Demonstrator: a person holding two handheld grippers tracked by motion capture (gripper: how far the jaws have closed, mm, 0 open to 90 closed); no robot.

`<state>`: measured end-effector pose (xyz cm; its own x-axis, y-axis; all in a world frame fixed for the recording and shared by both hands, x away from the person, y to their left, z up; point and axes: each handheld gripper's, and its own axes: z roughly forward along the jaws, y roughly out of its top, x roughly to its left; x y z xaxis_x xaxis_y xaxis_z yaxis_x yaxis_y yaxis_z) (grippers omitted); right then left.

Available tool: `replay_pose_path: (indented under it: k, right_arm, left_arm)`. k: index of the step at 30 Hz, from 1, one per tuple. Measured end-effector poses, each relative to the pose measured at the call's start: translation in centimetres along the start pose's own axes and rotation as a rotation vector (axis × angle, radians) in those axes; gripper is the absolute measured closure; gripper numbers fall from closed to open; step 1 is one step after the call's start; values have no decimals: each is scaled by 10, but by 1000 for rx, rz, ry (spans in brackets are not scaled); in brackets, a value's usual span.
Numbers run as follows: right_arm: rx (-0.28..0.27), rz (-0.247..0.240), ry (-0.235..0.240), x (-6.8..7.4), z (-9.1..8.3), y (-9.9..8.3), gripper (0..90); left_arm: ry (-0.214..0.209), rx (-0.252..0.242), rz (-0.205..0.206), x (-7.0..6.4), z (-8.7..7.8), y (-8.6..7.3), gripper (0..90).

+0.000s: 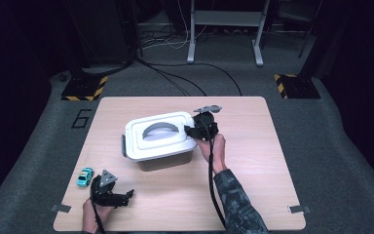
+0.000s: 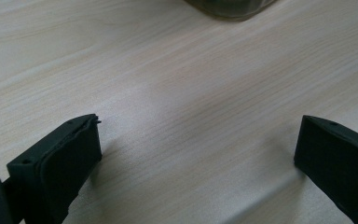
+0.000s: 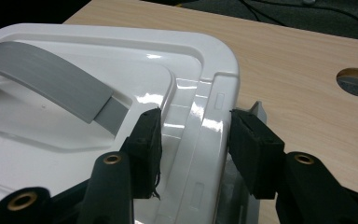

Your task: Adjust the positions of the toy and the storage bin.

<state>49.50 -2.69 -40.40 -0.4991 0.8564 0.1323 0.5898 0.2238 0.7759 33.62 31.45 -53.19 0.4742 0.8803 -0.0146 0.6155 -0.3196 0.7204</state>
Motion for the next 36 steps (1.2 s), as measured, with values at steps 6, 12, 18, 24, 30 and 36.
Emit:
replay_pose_path:
  k: [6, 12, 18, 24, 30, 36]
  right_arm:
    - [3, 7, 13, 1, 4, 3, 534]
    - [2, 1, 10, -1, 6, 4, 409]
    - [-43, -33, 25, -14, -24, -5, 145]
    - [-78, -37, 2, -32, -51, -30, 99]
    - [-78, -2, -35, -65, -69, -85, 38]
    - [-32, 32, -75, -90, -74, -136, 24]
  left_arm:
    - [0, 0, 0, 0, 0, 0, 2]
    - [0, -1, -1, 0, 0, 0, 0]
    - [-49, -11, 11, 2, -7, 4, 0]
    - [-97, -77, 15, 1, -28, 23, 0]
    - [-115, -131, 68, 1, -50, 55, 0]
    - [-114, -144, 116, 5, -57, 83, 0]
